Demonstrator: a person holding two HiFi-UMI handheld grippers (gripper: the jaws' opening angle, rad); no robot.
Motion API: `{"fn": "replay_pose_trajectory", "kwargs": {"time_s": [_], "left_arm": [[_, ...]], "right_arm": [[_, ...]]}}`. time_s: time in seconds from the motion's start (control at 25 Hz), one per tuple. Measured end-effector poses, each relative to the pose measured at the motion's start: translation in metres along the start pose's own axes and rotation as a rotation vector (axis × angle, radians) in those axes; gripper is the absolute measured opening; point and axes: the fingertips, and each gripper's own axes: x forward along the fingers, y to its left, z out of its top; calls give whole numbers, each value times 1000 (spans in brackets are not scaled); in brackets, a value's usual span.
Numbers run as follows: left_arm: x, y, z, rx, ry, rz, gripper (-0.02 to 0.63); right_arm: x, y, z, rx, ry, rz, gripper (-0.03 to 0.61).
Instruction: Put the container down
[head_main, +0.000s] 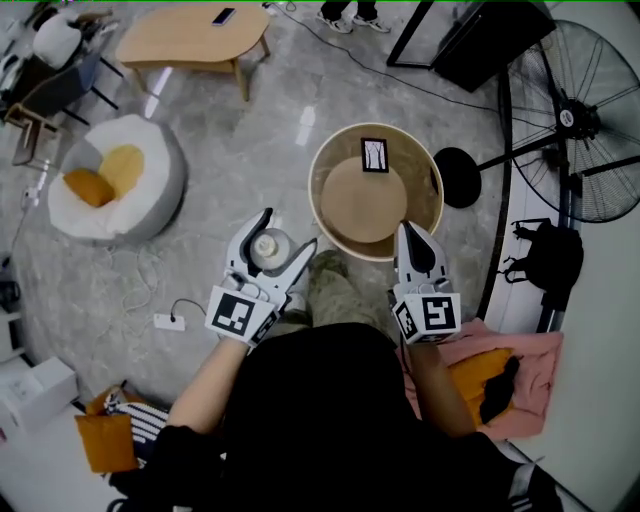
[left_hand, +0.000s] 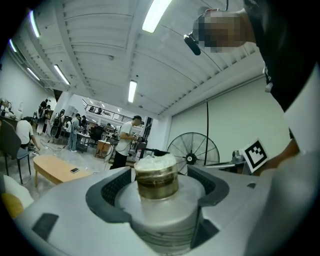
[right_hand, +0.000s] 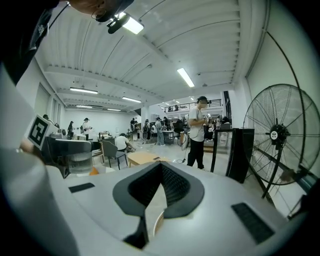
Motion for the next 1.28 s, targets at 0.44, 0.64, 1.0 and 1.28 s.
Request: {"fn": "replay_pose_trajectory", "kwargs": {"time_s": [0.44,0.64,1.0,1.28], "left_arm": [[143,21,-87,87,109,-25,360],[191,49,-147,4,200,18,360],[251,89,-245,7,267,36,360],[290,135,-325,51,297,26,360]], "right_arm": [[82,-97,-59,48,59,24,21],[123,-114,-102,58,119,64,21],[195,-137,-188,127,212,100,21],[250,-153,-274,125,322,87,21]]}}
